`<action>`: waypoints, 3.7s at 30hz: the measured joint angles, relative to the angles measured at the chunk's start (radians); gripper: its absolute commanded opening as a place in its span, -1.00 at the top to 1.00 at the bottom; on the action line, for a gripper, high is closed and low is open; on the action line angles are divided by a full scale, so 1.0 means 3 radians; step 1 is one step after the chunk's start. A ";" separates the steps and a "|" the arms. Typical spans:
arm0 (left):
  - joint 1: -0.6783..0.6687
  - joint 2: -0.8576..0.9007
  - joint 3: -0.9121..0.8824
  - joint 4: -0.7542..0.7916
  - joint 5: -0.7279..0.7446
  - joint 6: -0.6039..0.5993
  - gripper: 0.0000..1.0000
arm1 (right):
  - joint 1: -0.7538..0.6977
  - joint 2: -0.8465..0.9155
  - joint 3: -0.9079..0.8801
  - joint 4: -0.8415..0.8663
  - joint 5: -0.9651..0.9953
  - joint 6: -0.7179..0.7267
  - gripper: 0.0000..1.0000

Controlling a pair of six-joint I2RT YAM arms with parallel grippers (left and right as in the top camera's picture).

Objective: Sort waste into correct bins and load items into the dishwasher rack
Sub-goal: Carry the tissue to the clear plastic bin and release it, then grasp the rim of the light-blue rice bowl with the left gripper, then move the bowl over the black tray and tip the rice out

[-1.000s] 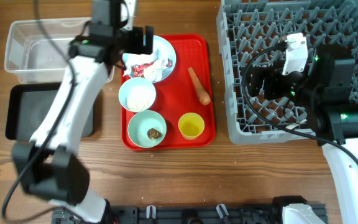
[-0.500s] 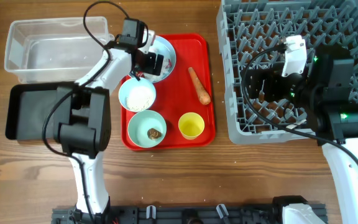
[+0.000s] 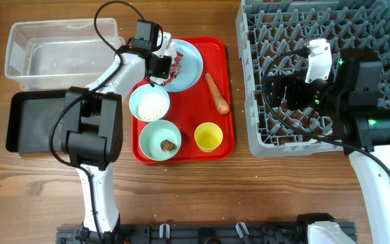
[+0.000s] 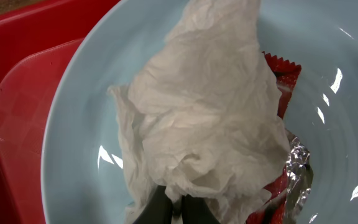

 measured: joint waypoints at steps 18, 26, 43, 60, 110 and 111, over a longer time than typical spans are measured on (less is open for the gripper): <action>0.0654 -0.1587 0.0342 -0.0454 -0.0183 -0.0492 0.92 | 0.0000 0.0009 0.0000 -0.0001 0.0000 0.0000 -0.97; 0.1469 -0.0671 0.0341 -0.0231 -0.0360 -0.0501 -1.00 | 0.0000 0.0009 0.0000 0.0000 0.0000 0.0000 -0.92; 0.1497 -0.1392 0.0365 -0.1045 0.0065 -0.0543 -0.99 | 0.0000 0.0013 0.0000 0.0003 0.0000 0.0000 -0.99; -0.0103 -0.1855 -0.0107 -0.2136 0.0237 -0.1493 -0.60 | 0.0000 0.0015 0.0000 -0.0028 -0.0086 0.0000 -1.00; -0.0507 -0.0671 -0.0470 -0.1362 -0.0177 -0.1390 0.92 | 0.0000 0.0043 0.0000 -0.0126 -0.0086 0.0053 -1.00; -0.0507 -0.0671 -0.0470 -0.1363 -0.0184 -0.1390 0.92 | 0.0000 0.0043 0.0000 -0.0126 -0.0086 0.0052 -0.99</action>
